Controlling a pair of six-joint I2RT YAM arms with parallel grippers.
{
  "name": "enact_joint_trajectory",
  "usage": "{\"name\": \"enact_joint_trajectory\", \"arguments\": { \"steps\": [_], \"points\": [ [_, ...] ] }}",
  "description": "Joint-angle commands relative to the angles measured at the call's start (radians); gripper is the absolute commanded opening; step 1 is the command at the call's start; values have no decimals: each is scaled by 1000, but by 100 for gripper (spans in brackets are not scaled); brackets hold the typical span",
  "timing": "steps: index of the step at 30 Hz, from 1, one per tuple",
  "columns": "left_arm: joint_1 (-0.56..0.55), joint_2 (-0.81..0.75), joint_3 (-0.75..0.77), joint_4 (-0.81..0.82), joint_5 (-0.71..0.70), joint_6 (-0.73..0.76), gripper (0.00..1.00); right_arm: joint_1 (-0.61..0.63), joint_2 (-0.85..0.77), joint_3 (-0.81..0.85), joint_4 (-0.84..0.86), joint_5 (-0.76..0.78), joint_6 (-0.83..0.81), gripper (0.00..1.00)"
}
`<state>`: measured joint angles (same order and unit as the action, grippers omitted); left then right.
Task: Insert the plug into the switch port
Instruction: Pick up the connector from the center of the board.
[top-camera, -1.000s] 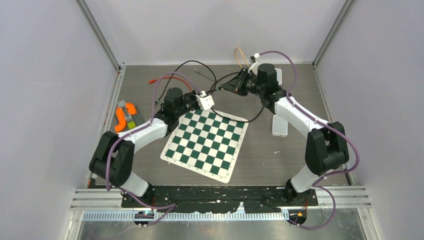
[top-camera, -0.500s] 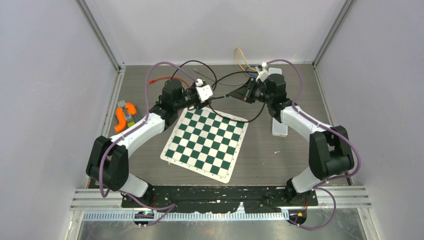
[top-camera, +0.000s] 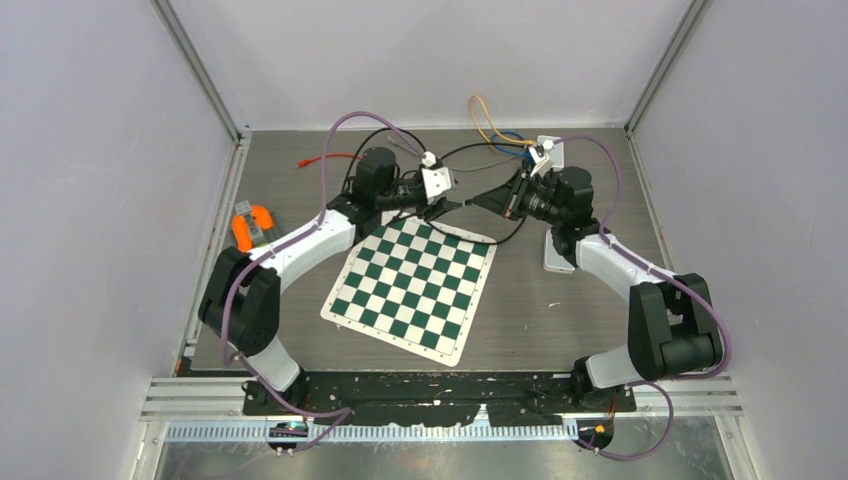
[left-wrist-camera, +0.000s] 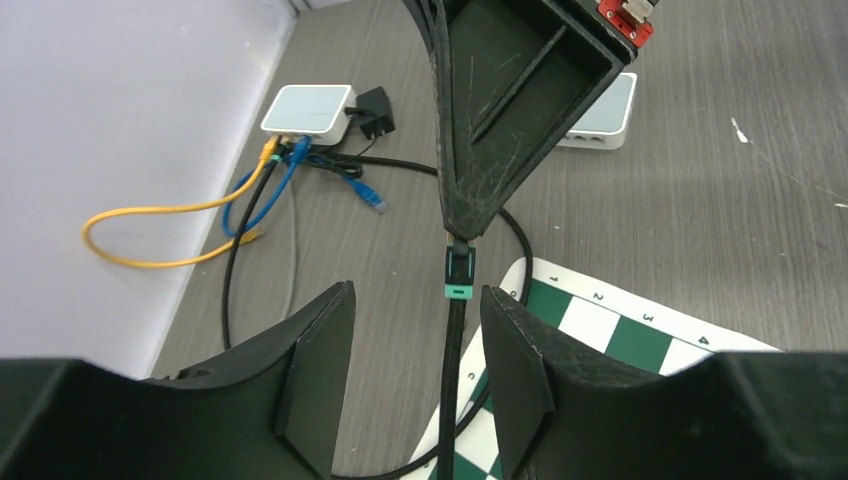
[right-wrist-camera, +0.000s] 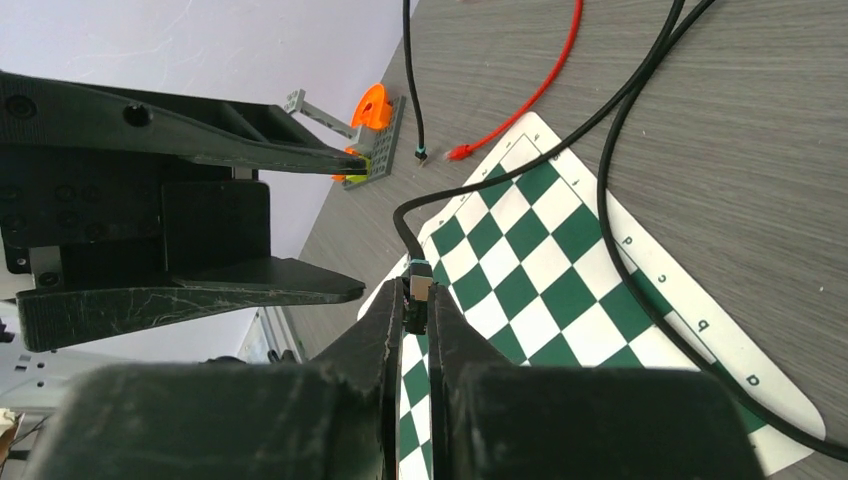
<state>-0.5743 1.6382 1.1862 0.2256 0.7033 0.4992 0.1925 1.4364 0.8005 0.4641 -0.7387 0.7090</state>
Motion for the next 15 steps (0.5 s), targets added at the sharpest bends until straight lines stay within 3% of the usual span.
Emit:
{"name": "enact_joint_trajectory", "arguments": {
  "steps": [1,15],
  "points": [
    [-25,36,73,-25,42,-18,51,-7,-48,-31,98,-23,3,5],
    [-50,102,99,-86,33,42,44,-16,-77,-62,94,-16,12,5]
  ]
}}
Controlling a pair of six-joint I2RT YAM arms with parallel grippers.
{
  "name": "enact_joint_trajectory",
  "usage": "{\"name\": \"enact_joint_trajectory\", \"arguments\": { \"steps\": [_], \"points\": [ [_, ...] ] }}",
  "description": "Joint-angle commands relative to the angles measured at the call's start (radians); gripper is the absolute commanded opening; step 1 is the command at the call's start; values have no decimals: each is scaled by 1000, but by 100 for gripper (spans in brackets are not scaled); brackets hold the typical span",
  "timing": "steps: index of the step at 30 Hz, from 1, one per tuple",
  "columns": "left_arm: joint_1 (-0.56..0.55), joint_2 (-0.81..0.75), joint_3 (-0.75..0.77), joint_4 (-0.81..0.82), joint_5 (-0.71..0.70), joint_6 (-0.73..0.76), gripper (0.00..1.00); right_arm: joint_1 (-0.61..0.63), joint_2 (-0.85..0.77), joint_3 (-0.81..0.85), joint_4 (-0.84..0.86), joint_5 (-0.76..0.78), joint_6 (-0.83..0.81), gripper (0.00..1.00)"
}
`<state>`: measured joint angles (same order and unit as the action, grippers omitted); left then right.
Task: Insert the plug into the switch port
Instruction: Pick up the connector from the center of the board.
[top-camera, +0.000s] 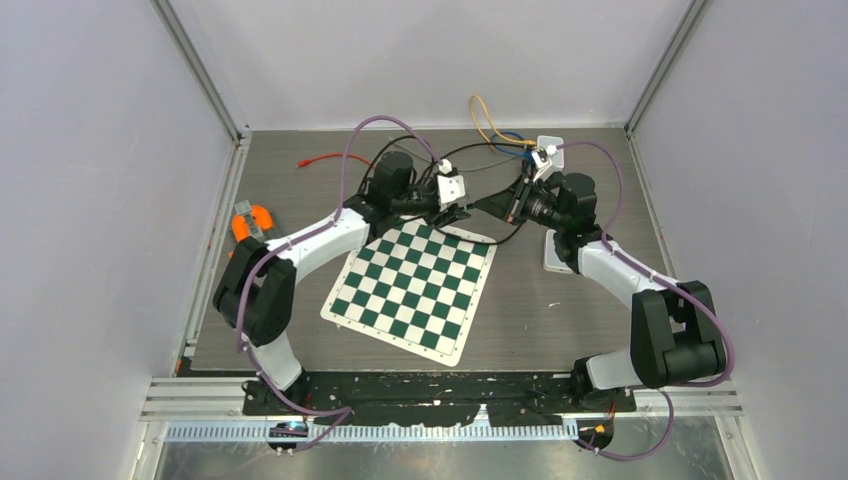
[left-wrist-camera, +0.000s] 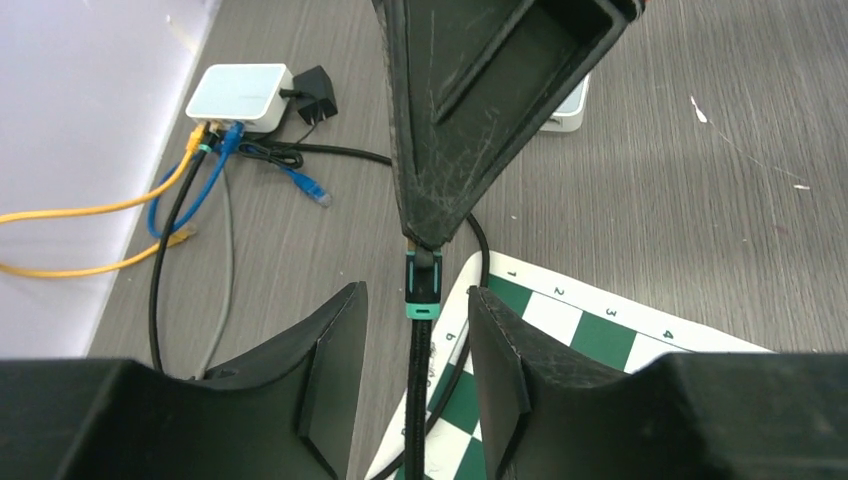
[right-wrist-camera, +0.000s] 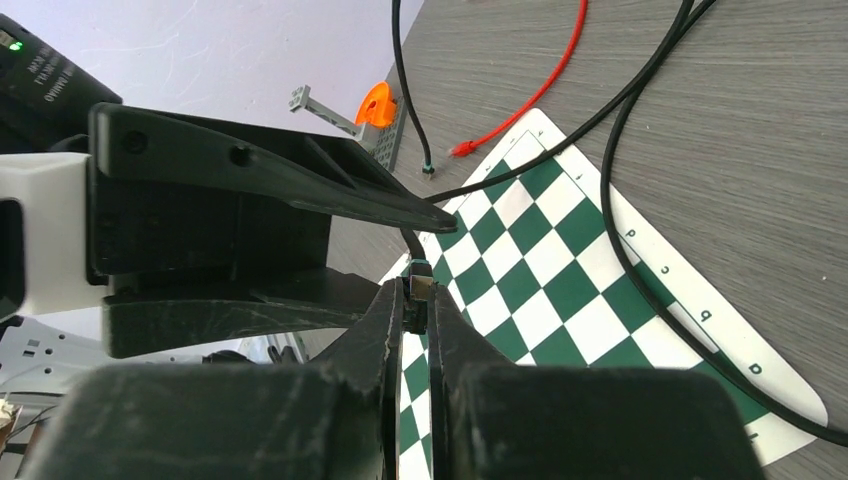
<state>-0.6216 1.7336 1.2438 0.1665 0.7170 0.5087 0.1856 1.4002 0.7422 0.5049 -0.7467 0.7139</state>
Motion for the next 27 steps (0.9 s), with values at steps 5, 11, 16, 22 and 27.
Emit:
{"name": "enact_joint_trajectory", "arguments": {
  "steps": [5,11,16,22,27],
  "points": [
    [-3,19,52,-18,18,20,37,-9,-44,-16,59,-10,12,5],
    [-5,36,59,14,49,-21,33,-11,-49,-19,45,-3,11,5],
    [-10,46,60,19,75,-23,19,-16,-51,-21,44,-5,21,5],
    [-9,32,4,128,-3,-79,0,-29,-71,-14,-26,33,22,26],
    [-10,23,-26,170,-82,-121,0,-89,-157,17,-274,164,-29,59]
  ]
}}
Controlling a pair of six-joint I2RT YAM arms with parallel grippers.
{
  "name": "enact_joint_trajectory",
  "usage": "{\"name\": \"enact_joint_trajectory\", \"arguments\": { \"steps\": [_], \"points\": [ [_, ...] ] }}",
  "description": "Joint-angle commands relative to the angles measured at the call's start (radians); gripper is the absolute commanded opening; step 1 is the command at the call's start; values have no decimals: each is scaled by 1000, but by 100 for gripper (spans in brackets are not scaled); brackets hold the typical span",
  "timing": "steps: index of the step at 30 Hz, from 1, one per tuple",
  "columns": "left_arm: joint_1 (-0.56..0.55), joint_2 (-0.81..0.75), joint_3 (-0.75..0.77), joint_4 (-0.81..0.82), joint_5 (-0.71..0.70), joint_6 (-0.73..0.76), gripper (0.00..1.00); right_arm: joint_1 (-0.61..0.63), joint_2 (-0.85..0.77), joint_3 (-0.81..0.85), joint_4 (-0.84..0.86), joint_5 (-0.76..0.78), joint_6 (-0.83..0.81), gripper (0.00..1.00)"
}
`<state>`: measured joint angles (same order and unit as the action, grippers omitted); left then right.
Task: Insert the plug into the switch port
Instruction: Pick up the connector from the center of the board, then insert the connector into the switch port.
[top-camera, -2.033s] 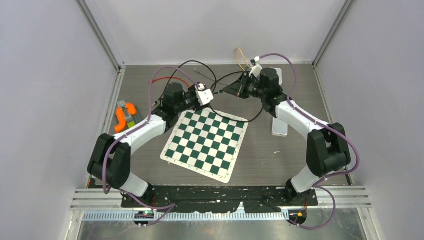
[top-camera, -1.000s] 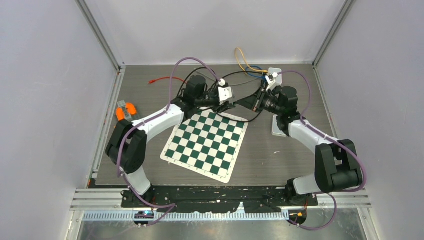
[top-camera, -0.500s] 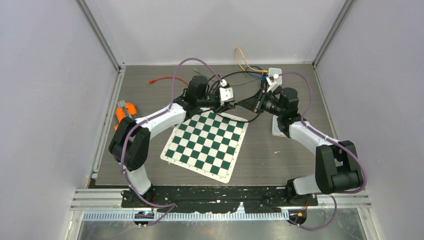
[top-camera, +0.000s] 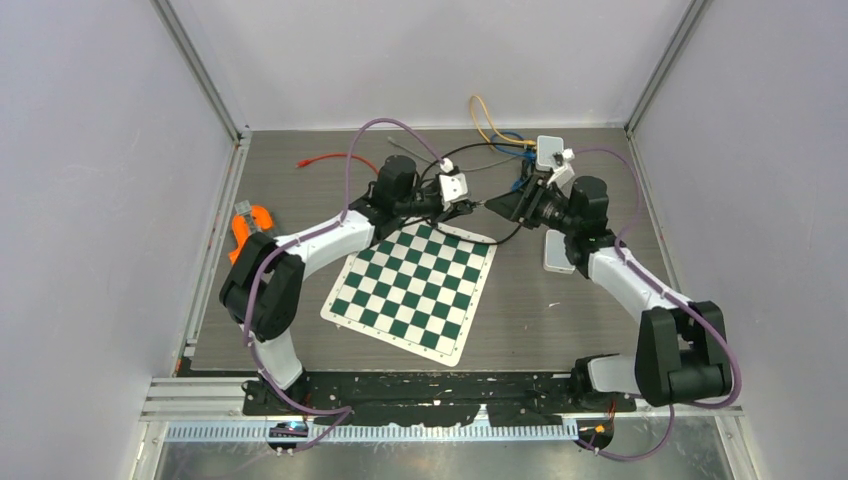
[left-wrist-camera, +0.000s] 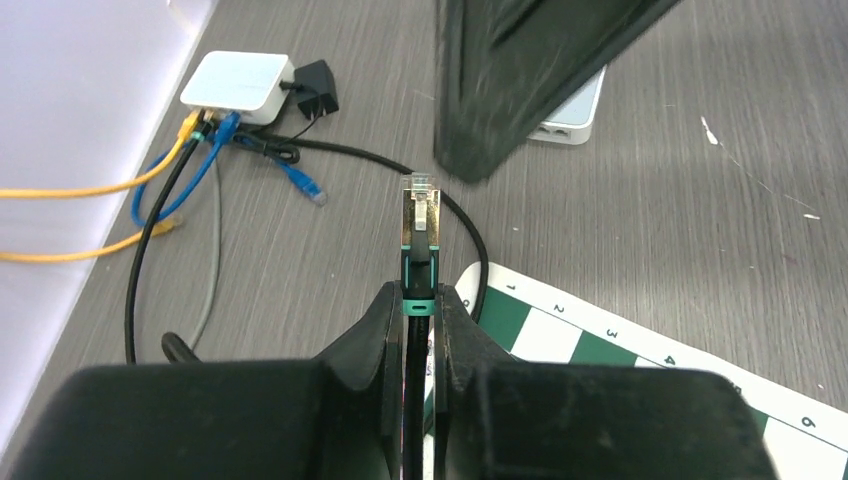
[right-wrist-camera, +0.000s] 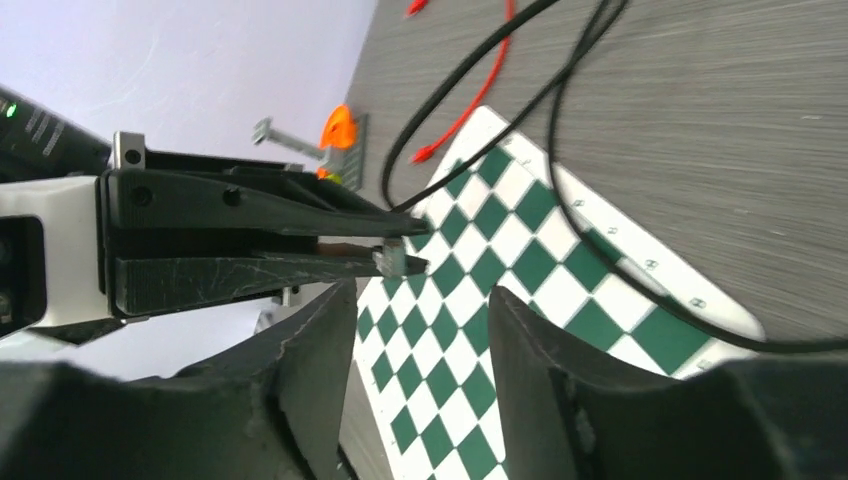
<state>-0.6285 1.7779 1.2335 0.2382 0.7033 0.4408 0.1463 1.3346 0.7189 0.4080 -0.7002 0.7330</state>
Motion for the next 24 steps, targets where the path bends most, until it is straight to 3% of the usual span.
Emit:
{"name": "enact_joint_trajectory", "arguments": {
  "steps": [1,4,10,17,24],
  "points": [
    [-3,-23,-17,104,-82,-74,0,-80,-117,49,-281,174,-64,64],
    [-3,-19,-20,115,-152,-118,0,-159,-161,80,-471,287,-152,74],
    [-55,-20,-69,134,-342,-94,0,-269,-66,186,-694,531,-406,79],
    [-97,24,-7,-54,-340,-155,0,-312,255,384,-886,545,-597,79],
    [-104,54,41,-159,-335,-189,0,-353,408,445,-881,487,-673,77]
  ]
}}
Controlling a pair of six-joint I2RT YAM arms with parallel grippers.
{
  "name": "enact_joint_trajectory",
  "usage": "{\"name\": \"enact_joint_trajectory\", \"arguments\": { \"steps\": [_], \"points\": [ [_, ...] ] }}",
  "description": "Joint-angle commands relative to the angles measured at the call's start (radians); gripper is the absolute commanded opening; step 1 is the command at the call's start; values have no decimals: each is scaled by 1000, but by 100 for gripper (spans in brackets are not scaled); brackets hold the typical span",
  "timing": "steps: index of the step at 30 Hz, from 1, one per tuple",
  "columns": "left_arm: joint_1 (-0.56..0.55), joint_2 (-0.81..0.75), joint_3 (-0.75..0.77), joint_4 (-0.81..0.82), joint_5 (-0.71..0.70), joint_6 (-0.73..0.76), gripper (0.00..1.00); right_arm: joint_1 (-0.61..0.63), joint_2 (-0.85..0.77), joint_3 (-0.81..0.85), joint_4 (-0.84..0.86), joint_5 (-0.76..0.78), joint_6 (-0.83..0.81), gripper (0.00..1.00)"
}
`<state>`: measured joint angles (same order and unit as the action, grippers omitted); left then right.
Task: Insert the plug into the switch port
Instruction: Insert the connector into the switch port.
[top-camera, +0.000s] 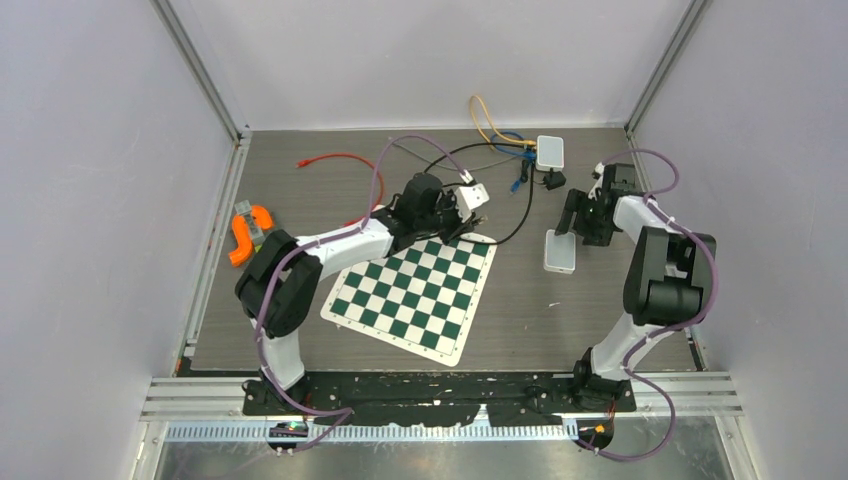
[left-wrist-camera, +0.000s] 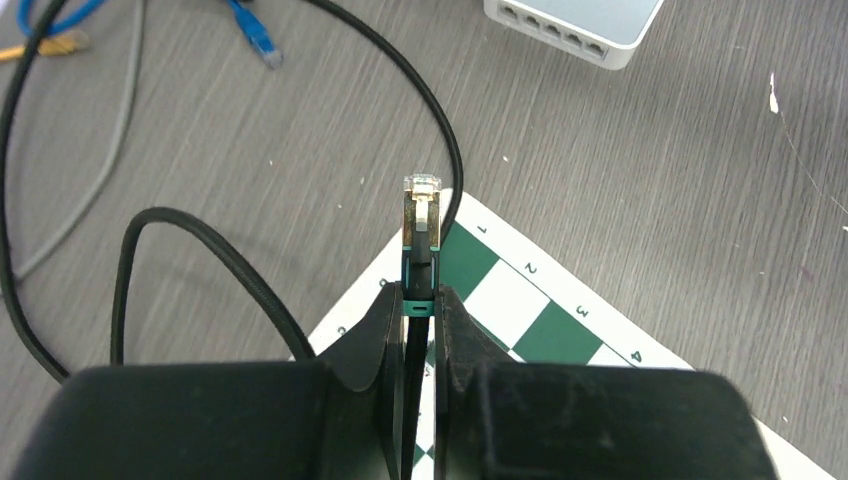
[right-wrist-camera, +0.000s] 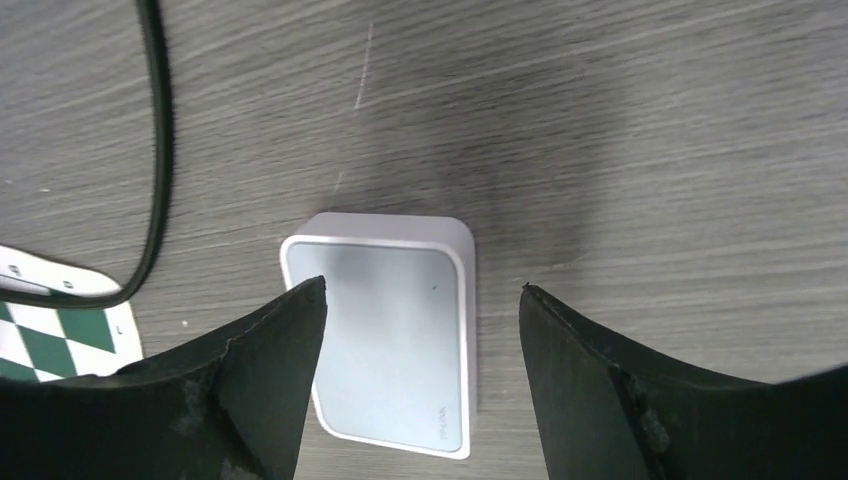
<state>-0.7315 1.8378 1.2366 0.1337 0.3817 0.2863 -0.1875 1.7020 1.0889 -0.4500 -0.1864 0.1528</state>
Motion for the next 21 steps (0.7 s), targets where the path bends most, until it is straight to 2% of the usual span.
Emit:
{"name": "enact_joint_trajectory", "arguments": {
  "steps": [1,3,5,8,14,21],
  "points": [
    [-2,-11,29,-46,-20,-40,0,-29,72,95,-37,-65,-101,75],
    [-2,-6,48,-69,-48,-81,0,-35,111,123,-58,-127,-125,72],
    [-3,14,109,-159,-92,-190,0,-36,147,148,-84,-185,-158,70],
    [-10,35,158,-250,-38,-341,0,-33,188,186,-130,-250,-233,68],
    [-80,32,110,-277,-90,-332,0,10,231,214,-179,-264,-346,61],
    [-127,58,87,-266,-142,-329,0,143,193,194,-207,-284,-452,56]
  ]
}}
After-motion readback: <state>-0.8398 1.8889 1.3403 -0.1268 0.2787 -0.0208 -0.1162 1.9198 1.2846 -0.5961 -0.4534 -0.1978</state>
